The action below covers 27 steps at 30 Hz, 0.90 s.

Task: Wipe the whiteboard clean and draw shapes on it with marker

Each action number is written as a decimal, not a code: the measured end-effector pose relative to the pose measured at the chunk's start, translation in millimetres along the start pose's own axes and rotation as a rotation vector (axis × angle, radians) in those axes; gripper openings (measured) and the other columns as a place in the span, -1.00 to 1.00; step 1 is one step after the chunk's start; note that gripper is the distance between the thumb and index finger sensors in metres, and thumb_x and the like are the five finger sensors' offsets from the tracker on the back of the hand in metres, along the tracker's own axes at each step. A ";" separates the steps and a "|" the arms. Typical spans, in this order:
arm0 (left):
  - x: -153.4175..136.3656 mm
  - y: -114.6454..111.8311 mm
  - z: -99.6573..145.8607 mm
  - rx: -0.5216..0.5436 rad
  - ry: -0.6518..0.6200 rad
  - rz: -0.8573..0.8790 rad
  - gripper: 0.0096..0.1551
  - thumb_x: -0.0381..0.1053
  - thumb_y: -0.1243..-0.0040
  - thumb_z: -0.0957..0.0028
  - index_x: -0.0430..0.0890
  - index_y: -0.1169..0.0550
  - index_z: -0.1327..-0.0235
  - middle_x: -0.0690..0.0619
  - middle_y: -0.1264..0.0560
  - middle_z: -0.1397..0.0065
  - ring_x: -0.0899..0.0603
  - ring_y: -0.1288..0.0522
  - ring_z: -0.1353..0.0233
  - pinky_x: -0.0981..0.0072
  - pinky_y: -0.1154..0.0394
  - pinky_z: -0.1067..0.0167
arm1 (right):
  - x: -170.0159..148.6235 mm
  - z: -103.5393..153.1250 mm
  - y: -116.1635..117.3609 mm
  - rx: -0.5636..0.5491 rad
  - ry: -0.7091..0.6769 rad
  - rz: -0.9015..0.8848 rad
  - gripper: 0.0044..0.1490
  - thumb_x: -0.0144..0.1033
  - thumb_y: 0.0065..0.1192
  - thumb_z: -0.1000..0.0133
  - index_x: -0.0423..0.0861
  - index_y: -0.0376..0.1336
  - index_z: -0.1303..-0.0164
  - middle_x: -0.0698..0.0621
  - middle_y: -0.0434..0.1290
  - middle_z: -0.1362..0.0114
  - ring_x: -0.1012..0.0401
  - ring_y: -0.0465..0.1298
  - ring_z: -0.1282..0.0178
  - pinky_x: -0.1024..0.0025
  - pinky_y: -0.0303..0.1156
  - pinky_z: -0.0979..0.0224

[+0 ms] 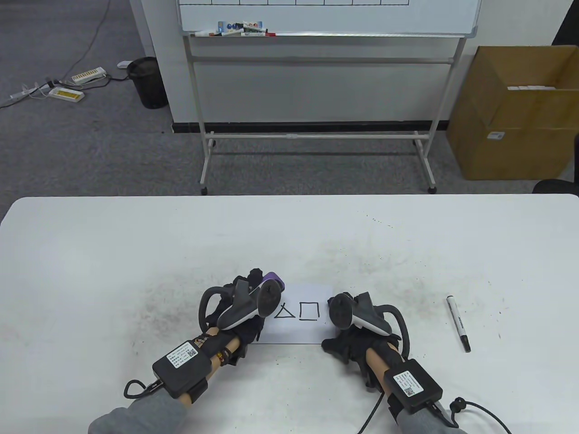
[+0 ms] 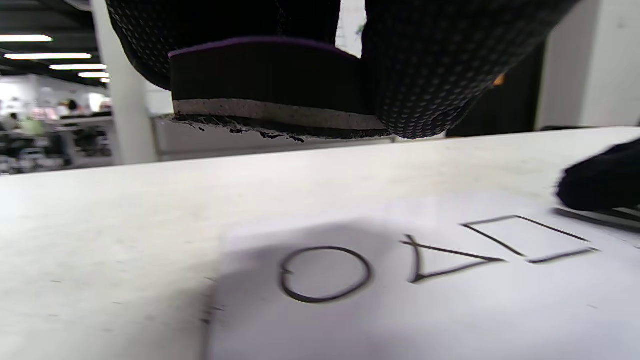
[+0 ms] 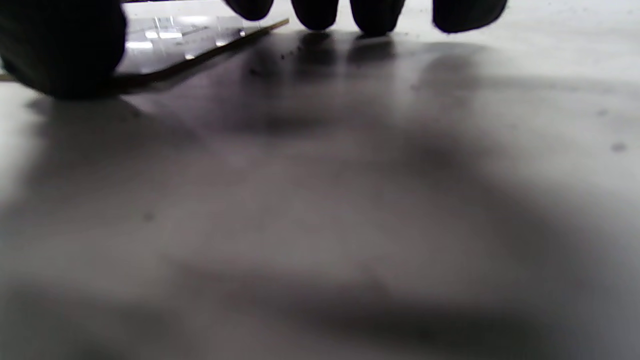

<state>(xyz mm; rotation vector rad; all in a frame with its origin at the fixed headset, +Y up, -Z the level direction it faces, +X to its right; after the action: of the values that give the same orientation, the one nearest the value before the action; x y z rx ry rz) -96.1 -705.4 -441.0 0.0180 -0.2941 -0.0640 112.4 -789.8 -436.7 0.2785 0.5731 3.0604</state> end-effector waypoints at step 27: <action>82.7 -42.4 -22.6 -0.219 -0.312 -0.122 -0.34 -0.07 -0.37 0.16 0.32 -0.42 -0.23 -0.04 -0.26 -0.66 -0.31 -0.44 -0.54 -0.24 -0.40 -0.44 | 6.0 -3.7 -7.1 -0.040 -0.026 0.074 0.22 0.47 0.25 0.18 0.13 -0.07 -0.61 -0.02 -0.05 -0.76 -0.13 0.06 -0.78 -0.27 0.14 -0.60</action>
<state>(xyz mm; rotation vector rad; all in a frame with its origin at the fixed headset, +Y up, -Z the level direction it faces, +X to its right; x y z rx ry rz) -13.1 -753.0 -439.9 -0.1934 -0.5961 -0.2209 105.8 -784.2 -441.6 0.3452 0.5106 3.1302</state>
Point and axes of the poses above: the tracker on the back of each hand, its own x axis roughly to the thumb side, its own z axis roughly from the fingertips to the wrist, y = z × x, the point moved 4 cm from there along -z, roughly from the wrist to the fingertips
